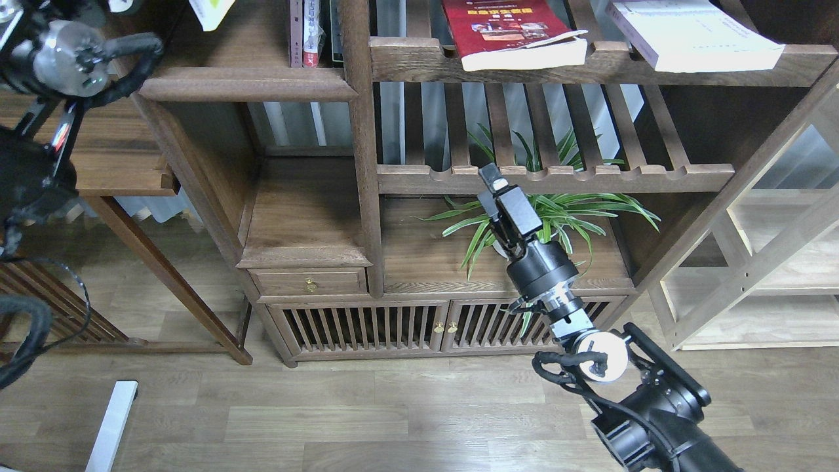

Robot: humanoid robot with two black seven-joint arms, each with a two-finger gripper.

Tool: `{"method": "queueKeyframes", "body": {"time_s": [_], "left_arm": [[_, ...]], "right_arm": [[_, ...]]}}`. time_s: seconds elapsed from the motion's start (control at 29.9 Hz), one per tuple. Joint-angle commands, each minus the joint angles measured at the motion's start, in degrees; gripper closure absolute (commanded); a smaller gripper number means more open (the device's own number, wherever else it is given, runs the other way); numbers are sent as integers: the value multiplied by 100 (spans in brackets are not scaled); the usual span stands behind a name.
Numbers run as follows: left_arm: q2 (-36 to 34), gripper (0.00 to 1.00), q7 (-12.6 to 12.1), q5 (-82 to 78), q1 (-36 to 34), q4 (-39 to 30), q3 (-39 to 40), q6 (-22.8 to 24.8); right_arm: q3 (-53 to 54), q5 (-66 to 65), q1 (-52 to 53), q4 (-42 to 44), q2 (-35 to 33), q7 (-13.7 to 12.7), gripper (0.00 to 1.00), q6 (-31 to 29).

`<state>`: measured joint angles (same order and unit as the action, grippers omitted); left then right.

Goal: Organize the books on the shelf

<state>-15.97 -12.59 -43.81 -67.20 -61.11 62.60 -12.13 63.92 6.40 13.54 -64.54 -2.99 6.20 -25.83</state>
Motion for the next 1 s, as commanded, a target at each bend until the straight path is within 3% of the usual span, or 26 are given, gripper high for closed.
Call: {"method": "queueKeyframes", "body": {"time_s": [0.0, 0.4, 0.77, 0.97], "left_arm": [[296, 99, 177, 100, -284, 547, -143, 0], [323, 97, 230, 400, -407, 1023, -415, 0], [305, 83, 248, 400, -390, 1207, -582, 0], [349, 80, 538, 408, -407, 1453, -591, 0]], "right_arm": [[111, 28, 0, 3, -17, -5, 5, -1], [287, 151, 9, 3, -26, -14, 5, 16], [296, 160, 0, -6, -35, -5, 5, -10], [349, 168, 0, -6, -79, -5, 5, -19]]}}
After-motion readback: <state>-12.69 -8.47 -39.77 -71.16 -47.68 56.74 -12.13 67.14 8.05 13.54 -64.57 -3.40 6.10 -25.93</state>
